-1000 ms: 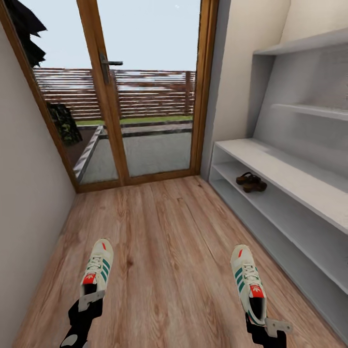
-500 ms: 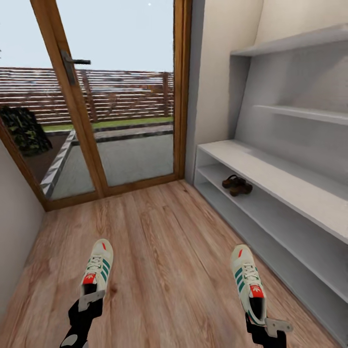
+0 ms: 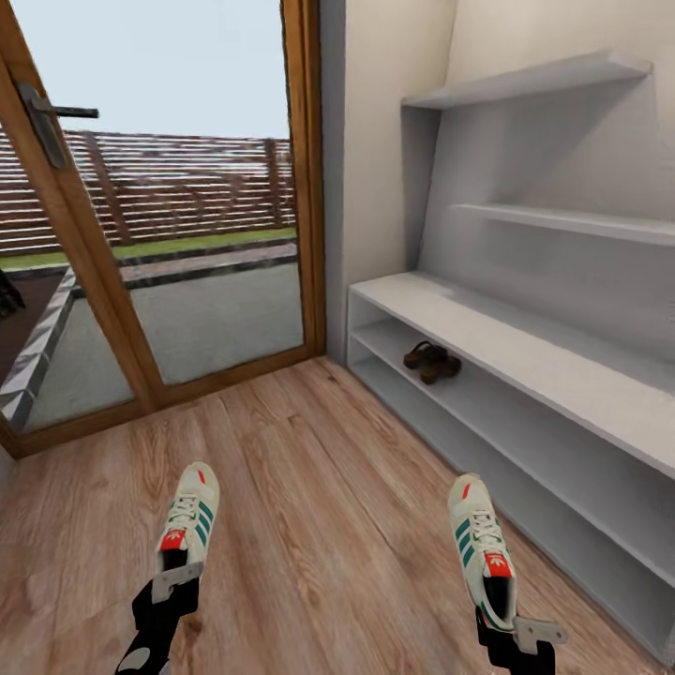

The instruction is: Pick up the two gym shoes and the two sandals from the corridor floor and place them onto the hallstand (shoe rack) in the corridor, making sure they are on the rack and not on the floor. Arrange them so the two gym shoes are next to each other and the two sandals are next to each other.

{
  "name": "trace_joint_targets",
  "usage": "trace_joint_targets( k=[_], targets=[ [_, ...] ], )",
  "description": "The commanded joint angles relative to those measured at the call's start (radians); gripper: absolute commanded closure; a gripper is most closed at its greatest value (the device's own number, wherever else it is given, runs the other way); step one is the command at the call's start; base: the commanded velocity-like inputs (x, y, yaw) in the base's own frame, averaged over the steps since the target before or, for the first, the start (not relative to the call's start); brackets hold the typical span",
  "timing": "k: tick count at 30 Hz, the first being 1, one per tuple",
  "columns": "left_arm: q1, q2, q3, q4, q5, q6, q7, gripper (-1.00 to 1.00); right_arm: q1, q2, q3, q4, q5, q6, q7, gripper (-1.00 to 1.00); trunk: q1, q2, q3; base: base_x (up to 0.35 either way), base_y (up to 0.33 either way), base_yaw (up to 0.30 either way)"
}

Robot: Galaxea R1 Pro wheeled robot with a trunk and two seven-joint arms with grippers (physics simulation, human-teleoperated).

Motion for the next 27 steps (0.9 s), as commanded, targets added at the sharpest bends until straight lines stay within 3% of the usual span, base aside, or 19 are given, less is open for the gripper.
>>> trace_joint_targets(
  k=[1, 19, 27],
  targets=[
    [0.000, 0.000, -0.003, 0.000, 0.009, -0.003, 0.000, 1.00, -0.001, 0.000, 0.007, 0.001, -0.007, -0.003, -0.004, 1.00, 0.000, 0.000, -0.001, 0.096, 0.067, -0.300],
    [0.000, -0.001, -0.004, -0.001, 0.010, -0.005, -0.002, 1.00, -0.001, 0.000, 0.007, 0.001, -0.007, -0.003, -0.004, 1.00, 0.000, 0.000, -0.001, 0.009, 0.010, -0.300],
    [0.000, -0.001, -0.004, -0.001, 0.011, -0.003, -0.002, 1.00, -0.001, 0.000, 0.007, 0.000, -0.007, -0.003, -0.004, 1.00, 0.000, 0.000, -0.001, 0.001, 0.255, -0.300]
  ],
)
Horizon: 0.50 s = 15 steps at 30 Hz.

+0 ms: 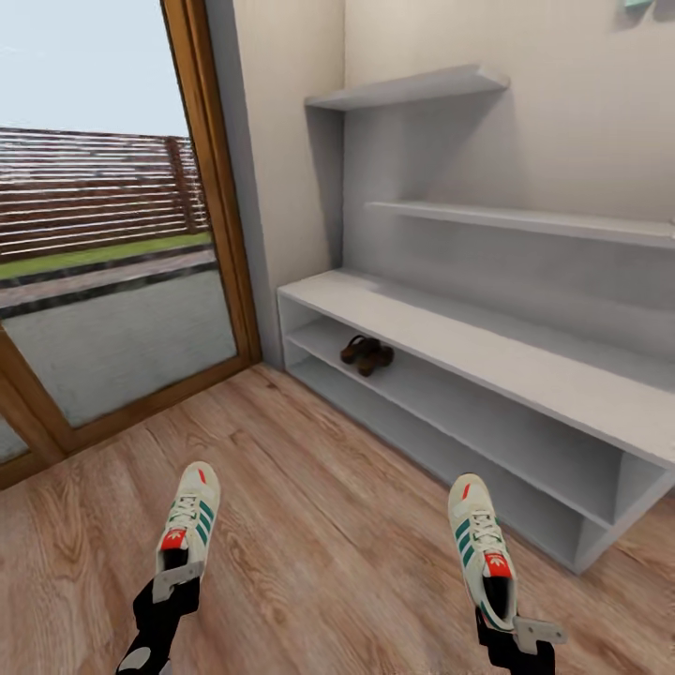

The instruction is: Pick up the two gym shoes and the two sandals from the corridor floor and place them onto the hallstand (shoe rack) in the corridor, making sure they are on the rack and not on the floor. Arrange them so the two gym shoes are next to each other and the two sandals are next to each other.

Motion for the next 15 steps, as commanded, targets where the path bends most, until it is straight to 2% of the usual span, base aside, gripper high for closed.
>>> trace_joint_targets(
  k=[1, 10, 15],
  targets=[
    [0.000, 0.000, -0.003, 0.000, 0.010, -0.003, 0.000, 1.00, -0.001, 0.000, 0.009, 0.001, -0.007, -0.003, -0.004, 1.00, 0.000, 0.000, -0.001, 0.047, 0.302, -0.300],
    [0.000, 0.000, -0.002, 0.000, 0.010, -0.003, 0.000, 1.00, -0.001, 0.000, 0.009, 0.001, -0.007, -0.003, -0.004, 1.00, 0.000, 0.000, -0.001, 0.125, 0.307, -0.300],
    [0.000, 0.000, -0.002, 0.000, 0.010, -0.003, 0.000, 1.00, -0.001, 0.000, 0.009, 0.001, -0.007, -0.003, -0.004, 1.00, 0.000, 0.000, -0.001, 0.036, 0.308, -0.300]
  ],
)
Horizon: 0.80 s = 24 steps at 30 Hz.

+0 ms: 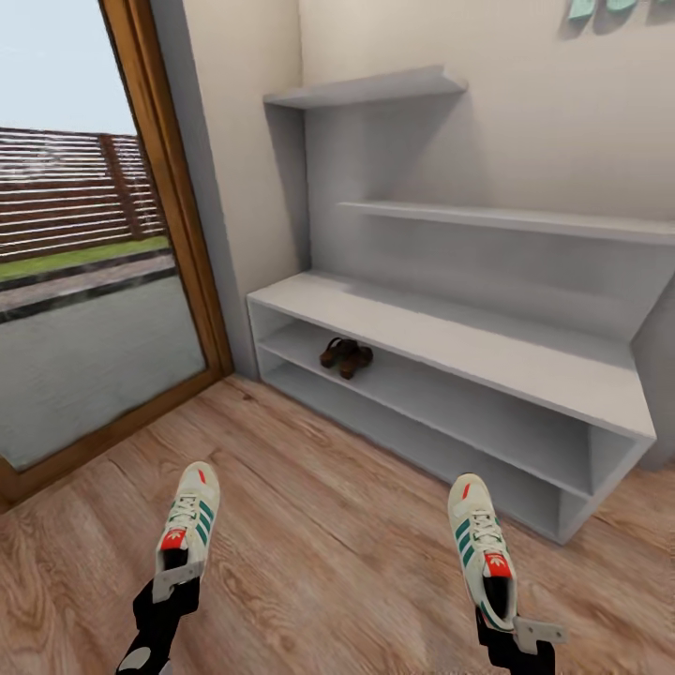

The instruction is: Pick up the two gym shoes and the two sandals from the corridor floor and place them onto the hallstand (shoe rack) in the corridor, making sure they are on the rack and not on the floor. Arrange them so the two gym shoes are next to each other and the two sandals are next to each other.

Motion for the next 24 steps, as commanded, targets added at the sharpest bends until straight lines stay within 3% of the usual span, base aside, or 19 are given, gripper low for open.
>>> trace_joint_targets(
  k=[1, 24],
  targets=[
    [0.000, 0.000, -0.003, 0.000, 0.010, -0.003, 0.000, 1.00, -0.001, 0.000, 0.009, 0.001, -0.007, -0.003, -0.004, 1.00, 0.000, 0.000, -0.001, 0.009, 0.308, -0.300],
    [0.000, 0.000, -0.004, 0.001, 0.010, -0.003, 0.000, 1.00, -0.001, 0.000, 0.009, 0.002, -0.007, -0.003, -0.004, 1.00, 0.000, 0.000, -0.001, 0.026, 0.311, -0.300]
  ],
)
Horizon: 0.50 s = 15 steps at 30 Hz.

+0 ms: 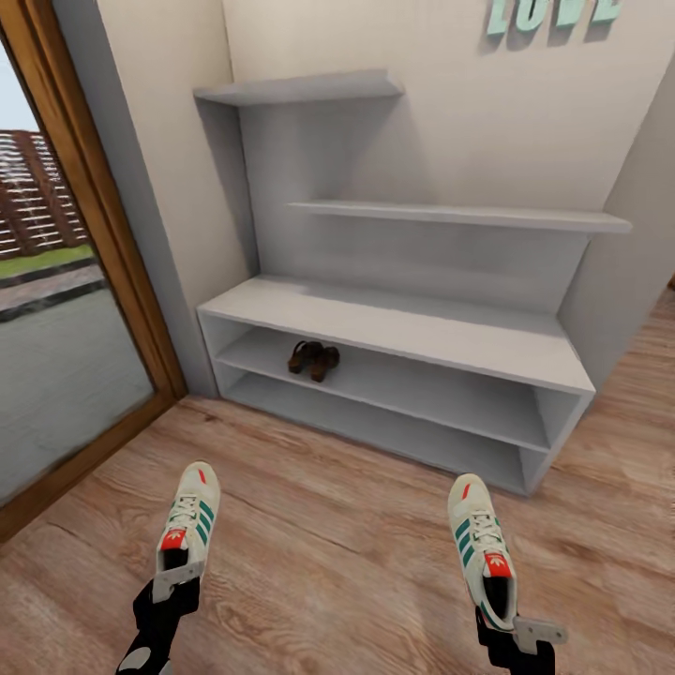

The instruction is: Pick up the two gym shoes and the two sandals from the corridor floor and place them onto the hallstand (shoe rack) in the corridor, making sure they are on the rack and not on the floor. Arrange them so the two gym shoes are next to each other and the two sandals are next to each other.

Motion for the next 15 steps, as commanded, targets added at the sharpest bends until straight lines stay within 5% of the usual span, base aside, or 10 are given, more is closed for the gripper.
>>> trace_joint_targets(
  k=[1, 15],
  targets=[
    [0.000, 0.000, -0.003, 0.000, 0.010, -0.004, 0.000, 1.00, -0.001, 0.000, 0.009, 0.001, -0.007, -0.003, -0.004, 1.00, 0.000, 0.000, -0.001, 0.116, 0.296, -0.300],
    [0.000, 0.000, -0.003, 0.001, 0.009, -0.005, 0.000, 1.00, -0.001, 0.000, 0.009, 0.001, -0.007, -0.003, -0.004, 1.00, 0.000, 0.000, -0.001, 0.015, 0.046, -0.300]
  ],
)
